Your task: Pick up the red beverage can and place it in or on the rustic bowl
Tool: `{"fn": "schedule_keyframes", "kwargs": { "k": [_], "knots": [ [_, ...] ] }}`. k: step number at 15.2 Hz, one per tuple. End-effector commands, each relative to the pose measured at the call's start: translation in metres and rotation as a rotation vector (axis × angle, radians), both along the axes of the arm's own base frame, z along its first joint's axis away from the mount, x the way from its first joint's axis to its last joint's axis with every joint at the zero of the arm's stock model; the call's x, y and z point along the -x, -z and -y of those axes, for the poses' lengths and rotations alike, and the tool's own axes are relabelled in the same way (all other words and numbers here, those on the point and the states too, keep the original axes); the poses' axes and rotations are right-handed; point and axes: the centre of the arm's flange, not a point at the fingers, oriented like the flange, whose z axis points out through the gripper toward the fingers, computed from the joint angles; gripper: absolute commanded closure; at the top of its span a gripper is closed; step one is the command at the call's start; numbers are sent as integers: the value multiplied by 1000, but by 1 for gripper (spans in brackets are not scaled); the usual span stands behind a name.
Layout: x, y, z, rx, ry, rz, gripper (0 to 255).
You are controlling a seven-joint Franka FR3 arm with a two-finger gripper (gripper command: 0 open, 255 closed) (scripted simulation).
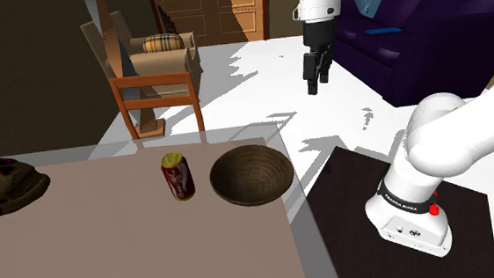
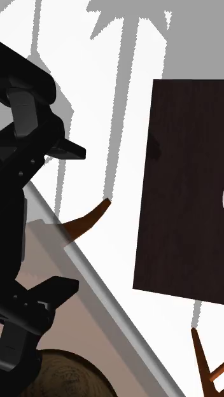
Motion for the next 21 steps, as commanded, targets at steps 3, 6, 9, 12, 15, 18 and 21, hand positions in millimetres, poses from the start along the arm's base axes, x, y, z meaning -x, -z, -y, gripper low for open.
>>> {"fn": "schedule_keyframes", "kwargs": {
  "k": [3,6,9,12,15,18,21],
  "knots": [
    [-11,2,-24,3,-7,9,0],
    [-27,4,-60,7,-18,23,0],
    [-43,6,-96,11,-29,37,0],
    [-59,8,-132,15,-39,50,0],
    [-74,10,-168,19,-50,64,0],
    [-89,12,-205,23,-61,78,0],
    [-103,14,-241,27,-72,92,0]
  ]
}}
